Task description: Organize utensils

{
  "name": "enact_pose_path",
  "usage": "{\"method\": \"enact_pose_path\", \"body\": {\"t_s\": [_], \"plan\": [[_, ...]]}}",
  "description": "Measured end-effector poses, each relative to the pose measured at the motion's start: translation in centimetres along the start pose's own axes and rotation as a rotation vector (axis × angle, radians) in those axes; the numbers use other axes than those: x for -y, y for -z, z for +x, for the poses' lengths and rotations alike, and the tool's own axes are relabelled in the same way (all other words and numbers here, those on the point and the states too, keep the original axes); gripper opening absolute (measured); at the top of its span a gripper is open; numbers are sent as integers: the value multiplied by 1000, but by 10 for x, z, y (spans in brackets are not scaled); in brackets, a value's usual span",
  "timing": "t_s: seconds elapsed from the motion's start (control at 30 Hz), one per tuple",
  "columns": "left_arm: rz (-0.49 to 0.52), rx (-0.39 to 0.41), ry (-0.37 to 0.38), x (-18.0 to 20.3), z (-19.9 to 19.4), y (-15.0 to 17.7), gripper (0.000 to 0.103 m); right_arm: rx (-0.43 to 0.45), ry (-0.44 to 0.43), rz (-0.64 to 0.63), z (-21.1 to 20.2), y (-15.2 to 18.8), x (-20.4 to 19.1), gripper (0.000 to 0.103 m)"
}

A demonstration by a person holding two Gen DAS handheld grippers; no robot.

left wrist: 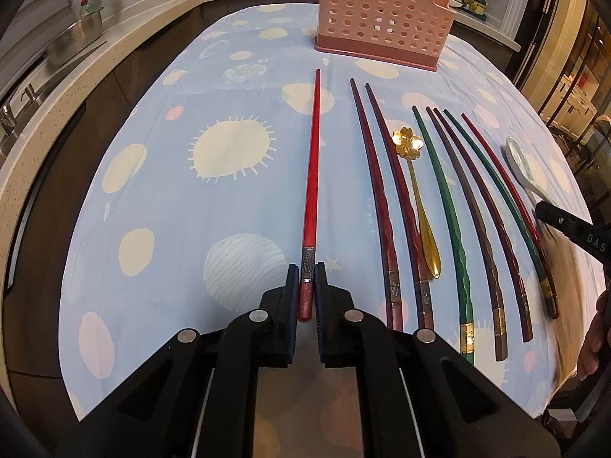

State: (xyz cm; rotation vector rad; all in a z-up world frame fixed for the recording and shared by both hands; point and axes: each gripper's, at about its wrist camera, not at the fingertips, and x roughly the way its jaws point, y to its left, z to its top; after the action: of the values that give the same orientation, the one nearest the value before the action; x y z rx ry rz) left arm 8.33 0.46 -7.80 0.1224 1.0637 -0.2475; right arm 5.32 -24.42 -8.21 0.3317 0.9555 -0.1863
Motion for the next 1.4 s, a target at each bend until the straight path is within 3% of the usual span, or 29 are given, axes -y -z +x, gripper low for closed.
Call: {"method": "enact_pose_path", "body": {"t_s": [0.3,0.6,0.93,1.4], "plan": [[-1,-1,-3,-1,1,-2,8,42,-5,18,-12,-14,7,21],[-1,-3,-9,1,1,-3,8,-17,-24,6,9,-3,5,14],[-2,-4,-9,0,1,-3,8,4,-11,-15,8,2,4,12],[-28,13,32,-6,-18,3,8,71,-9,-28,-28,0,3,11]]}}
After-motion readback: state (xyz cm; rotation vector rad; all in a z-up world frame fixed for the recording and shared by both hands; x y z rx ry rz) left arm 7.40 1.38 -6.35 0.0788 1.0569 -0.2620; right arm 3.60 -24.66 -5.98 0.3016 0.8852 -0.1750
